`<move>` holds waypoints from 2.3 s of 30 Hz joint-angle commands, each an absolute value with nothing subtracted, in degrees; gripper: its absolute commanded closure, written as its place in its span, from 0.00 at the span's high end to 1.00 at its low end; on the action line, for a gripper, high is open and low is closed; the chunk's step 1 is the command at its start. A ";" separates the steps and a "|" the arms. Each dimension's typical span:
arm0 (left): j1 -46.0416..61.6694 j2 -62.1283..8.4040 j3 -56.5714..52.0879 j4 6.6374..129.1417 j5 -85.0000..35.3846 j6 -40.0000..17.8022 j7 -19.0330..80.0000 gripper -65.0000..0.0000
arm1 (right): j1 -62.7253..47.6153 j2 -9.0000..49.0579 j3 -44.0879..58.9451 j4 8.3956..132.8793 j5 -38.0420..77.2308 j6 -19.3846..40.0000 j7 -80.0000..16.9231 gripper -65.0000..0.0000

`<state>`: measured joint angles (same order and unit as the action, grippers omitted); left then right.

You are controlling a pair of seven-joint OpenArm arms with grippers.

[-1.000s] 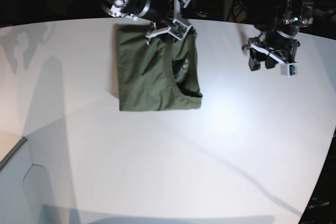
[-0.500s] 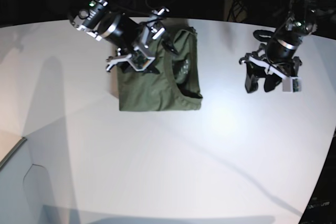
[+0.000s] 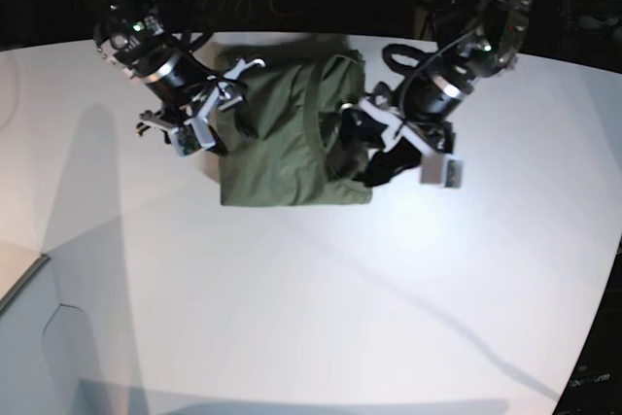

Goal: Layout the t-shirt on the table in an organized manner, then fold the t-shirt properly
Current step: 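Lower both grippers onto the folded shirt's sides and press it square, then grasp the folded shirt's corners with both grippers to straighten it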

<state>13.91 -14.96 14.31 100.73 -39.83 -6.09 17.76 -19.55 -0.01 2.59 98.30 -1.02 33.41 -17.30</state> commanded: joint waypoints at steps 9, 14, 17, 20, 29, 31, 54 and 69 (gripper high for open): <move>3.12 -9.63 16.66 84.44 -40.13 -5.93 16.92 0.53 | -18.15 -1.98 2.59 98.15 -0.04 33.89 -16.31 0.11; -1.54 -9.80 16.57 76.70 -40.31 -5.93 16.84 0.53 | -16.13 -1.80 2.86 91.74 -0.04 33.89 -16.04 0.11; -4.18 -10.07 16.57 72.31 -40.66 -5.93 16.84 0.53 | -15.16 -1.19 3.03 86.37 -0.13 33.98 -15.78 0.10; -4.97 -10.15 16.40 70.73 -40.66 -5.93 16.84 0.53 | -14.37 0.04 3.91 82.95 -0.13 33.98 -15.78 0.10; -4.62 -10.15 9.01 68.62 -40.22 -6.02 16.84 0.54 | -13.76 0.04 9.45 85.76 -0.13 33.98 -15.87 0.10; -4.44 -10.59 7.16 70.37 -40.66 -6.02 17.27 0.54 | -15.52 0.04 9.19 89.45 -0.13 33.98 -16.04 0.10; 8.31 -14.02 -12.09 81.19 -40.48 -6.02 17.45 0.54 | -20.00 -5.14 -7.69 83.65 -0.40 33.80 -16.31 0.10; 11.12 -14.02 -14.55 81.89 -40.66 -6.02 17.45 0.54 | -18.77 0.75 -4.97 100.88 -0.13 33.80 -16.40 0.11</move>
